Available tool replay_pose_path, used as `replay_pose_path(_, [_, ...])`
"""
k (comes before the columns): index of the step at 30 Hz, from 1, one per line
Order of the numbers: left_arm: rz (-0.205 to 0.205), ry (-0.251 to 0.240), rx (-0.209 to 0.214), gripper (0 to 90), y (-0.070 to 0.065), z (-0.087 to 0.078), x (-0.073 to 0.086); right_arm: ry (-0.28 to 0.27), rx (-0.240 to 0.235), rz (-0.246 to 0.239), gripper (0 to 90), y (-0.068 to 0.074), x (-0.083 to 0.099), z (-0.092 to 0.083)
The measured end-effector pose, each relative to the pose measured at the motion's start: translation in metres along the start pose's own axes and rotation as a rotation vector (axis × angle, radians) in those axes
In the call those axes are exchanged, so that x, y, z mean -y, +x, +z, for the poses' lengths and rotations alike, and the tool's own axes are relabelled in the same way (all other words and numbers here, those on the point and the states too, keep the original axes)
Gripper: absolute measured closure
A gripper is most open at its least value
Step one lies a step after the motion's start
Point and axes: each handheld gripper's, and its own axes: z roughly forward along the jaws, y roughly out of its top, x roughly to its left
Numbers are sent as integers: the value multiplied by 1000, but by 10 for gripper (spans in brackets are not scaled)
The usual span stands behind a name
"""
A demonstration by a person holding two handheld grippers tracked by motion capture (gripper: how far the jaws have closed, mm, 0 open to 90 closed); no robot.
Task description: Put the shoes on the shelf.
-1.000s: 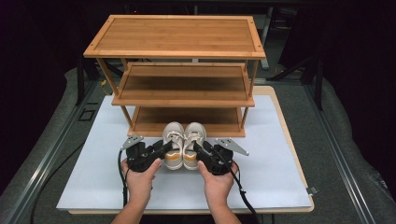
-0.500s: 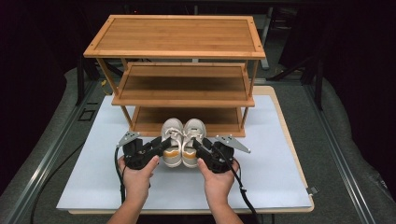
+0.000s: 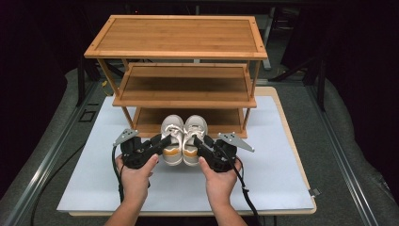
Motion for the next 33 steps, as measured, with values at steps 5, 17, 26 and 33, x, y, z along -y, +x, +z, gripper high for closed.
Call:
replay_pose_path(5, [8, -9, -1, 568, -2, -1, -6, -22, -7, -11, 588, 3, -5, -1])
replay_pose_path(17, [27, -26, 9, 567, -8, -4, -18, -36, -3, -11, 589, 6, -15, -5])
replay_pose_path(26, [40, -39, 13, 568, -10, -8, -28, -56, -20, -24, 588, 12, -26, -7])
replay_pose_path(33, [39, -38, 20, 568, -11, -5, -35, -62, -20, -25, 587, 12, -32, -6])
